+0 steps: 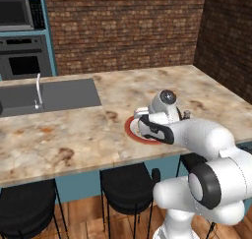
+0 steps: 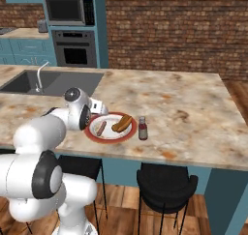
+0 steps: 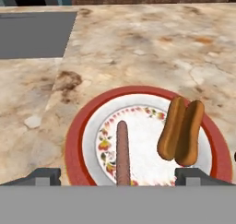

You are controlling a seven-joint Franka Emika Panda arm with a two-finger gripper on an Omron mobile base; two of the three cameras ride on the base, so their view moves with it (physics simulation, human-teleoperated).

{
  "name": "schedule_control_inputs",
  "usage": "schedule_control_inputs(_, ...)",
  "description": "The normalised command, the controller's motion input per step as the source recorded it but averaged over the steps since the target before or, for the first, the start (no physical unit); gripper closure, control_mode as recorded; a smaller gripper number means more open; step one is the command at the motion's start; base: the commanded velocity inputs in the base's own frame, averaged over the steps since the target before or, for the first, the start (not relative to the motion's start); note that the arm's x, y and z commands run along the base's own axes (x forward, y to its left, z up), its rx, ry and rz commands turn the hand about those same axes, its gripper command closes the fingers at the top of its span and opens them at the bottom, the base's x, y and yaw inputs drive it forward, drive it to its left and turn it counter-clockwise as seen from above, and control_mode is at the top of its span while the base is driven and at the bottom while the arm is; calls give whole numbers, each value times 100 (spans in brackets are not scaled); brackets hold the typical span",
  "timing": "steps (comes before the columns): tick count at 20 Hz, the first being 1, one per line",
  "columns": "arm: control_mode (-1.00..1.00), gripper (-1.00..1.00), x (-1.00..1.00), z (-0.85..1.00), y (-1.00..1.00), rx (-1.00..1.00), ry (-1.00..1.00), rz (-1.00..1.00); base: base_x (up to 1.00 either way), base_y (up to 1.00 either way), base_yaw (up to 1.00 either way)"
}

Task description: Move the hot dog bun to the plate on the dining table and place the condiment next to that plate. Then navigate to the fridge and take the sausage and place it on the plate as well.

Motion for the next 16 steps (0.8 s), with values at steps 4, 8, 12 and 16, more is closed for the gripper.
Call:
schedule_control_inputs(4, -100, -100, -28, 100, 0, 0, 24, -5, 0, 0, 0)
schedule_control_inputs(8, -100, -100, -63, 56, -2, 0, 35, -12, 0, 0, 0)
schedule_control_inputs(12, -100, -100, -94, 3, -13, 0, 32, -12, 0, 0, 0)
schedule_control_inputs(16, -100, -100, -91, -3, -25, 0, 31, -11, 0, 0, 0)
